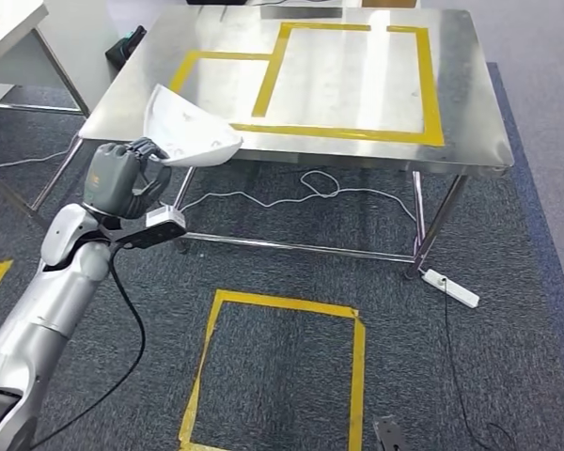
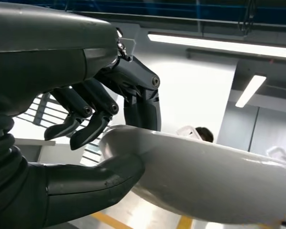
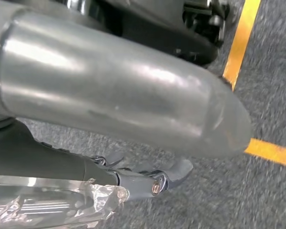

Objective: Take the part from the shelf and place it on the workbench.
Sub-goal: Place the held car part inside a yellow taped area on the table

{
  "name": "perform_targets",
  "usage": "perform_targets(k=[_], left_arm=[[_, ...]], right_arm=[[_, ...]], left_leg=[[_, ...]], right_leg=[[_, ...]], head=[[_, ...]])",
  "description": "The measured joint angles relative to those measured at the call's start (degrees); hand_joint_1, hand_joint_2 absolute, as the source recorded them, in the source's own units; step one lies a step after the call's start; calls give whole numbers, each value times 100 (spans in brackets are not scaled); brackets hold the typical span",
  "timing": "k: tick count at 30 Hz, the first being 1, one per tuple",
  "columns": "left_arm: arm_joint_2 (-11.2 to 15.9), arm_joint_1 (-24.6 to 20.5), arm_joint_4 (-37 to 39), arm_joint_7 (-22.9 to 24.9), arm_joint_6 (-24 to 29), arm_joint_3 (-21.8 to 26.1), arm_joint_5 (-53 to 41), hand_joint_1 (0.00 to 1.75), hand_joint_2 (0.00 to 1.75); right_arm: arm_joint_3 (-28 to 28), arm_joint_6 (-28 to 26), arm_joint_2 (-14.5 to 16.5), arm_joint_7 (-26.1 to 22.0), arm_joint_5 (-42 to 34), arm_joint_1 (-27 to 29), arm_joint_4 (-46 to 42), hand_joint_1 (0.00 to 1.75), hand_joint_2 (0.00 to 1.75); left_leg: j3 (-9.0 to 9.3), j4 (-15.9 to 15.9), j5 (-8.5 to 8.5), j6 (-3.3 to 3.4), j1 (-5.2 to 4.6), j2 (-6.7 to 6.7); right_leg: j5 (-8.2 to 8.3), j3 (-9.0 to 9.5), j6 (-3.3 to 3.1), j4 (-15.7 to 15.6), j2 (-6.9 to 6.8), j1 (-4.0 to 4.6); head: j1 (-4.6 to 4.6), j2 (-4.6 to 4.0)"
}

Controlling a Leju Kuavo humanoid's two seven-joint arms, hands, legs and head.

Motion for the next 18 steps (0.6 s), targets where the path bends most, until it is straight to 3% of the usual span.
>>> perform_targets(k=[2, 4, 6, 7, 8, 10, 11, 12, 13, 15, 17, 18], left_arm=[[10, 15, -16, -7, 5, 0, 3, 175, 175], [18, 48, -18, -9, 7, 0, 5, 175, 175], [25, 91, -18, -9, 6, 0, 5, 175, 175], [30, 103, -18, -9, 6, 0, 5, 175, 175], [40, 109, -18, -9, 6, 0, 7, 175, 175], [69, 110, -18, -21, 8, 0, 22, 175, 175], [86, 110, -21, -35, 11, 2, 35, 175, 175], [95, 112, -28, -54, 16, 4, 51, 175, 175], [100, 113, -41, -79, 24, 6, 72, 175, 175], [99, 125, -81, -137, 45, 9, 124, 175, 175], [104, 172, -105, -189, 63, 9, 175, 175, 175], [110, 219, -107, -207, 69, 9, 195, 175, 175]], right_arm=[[2, 1, 1, -2, 3, 10, -1, 0, 0], [2, 1, 1, -2, 4, 31, -1, 0, 0], [2, 1, 1, -2, 4, 54, -1, 0, 0], [2, 1, 3, -2, 5, 61, -1, 0, 0], [2, 1, 8, -2, 5, 66, 0, 0, 0], [2, 1, 36, -2, 9, 82, 6, 0, 0], [3, 2, 51, 3, 12, 84, 10, 0, 0], [4, 5, 63, 4, 20, 81, 11, 0, 0], [6, 6, 65, 6, 32, 62, 9, 0, 0], [9, 8, 54, 5, 55, -1, -1, 0, 0], [10, 7, 41, 5, 66, -52, -5, 0, 0], [11, 8, 38, 8, 69, -58, -5, 0, 0]], left_leg=[[-439, 611, 87, -15, -22, 81], [-963, 1214, -125, -5, -67, 107], [-1262, 1331, -376, 66, -137, 106], [-1294, 1158, -369, 138, -190, 105], [-1264, 856, -207, 231, -257, 105], [-1095, 29, 591, 448, -424, 97], [-992, -320, 948, 517, -490, 83], [-901, -554, 1168, 536, -519, 70], [-820, -663, 1174, 517, -520, 58], [-688, -658, 1001, 480, -473, 47], [-556, -649, 874, 517, -465, 39], [-487, -648, 805, 539, -467, 35]], right_leg=[[-73, 134, -74, -53, 16, 11], [-170, 315, -119, -133, 19, 28], [-289, 535, -143, -213, 38, 49], [-355, 657, -147, -256, 51, 59], [-422, 783, -145, -304, 61, 70], [-554, 1014, -127, -420, 75, 94], [-634, 1124, -118, -484, 79, 127], [-691, 1254, -115, -538, 81, 165], [-709, 1361, -110, -545, 82, 205], [-641, 1368, -95, -346, 52, 240], [-638, 1011, -85, 275, -2, 261], [-777, 768, -96, 644, -25, 283]], head=[[-23, 0], [-28, 0], [-30, 0], [-30, 0], [-29, 0], [-31, 0], [-41, 0], [-49, 0], [-57, 0], [-49, 1], [-34, 2], [-28, 2]])
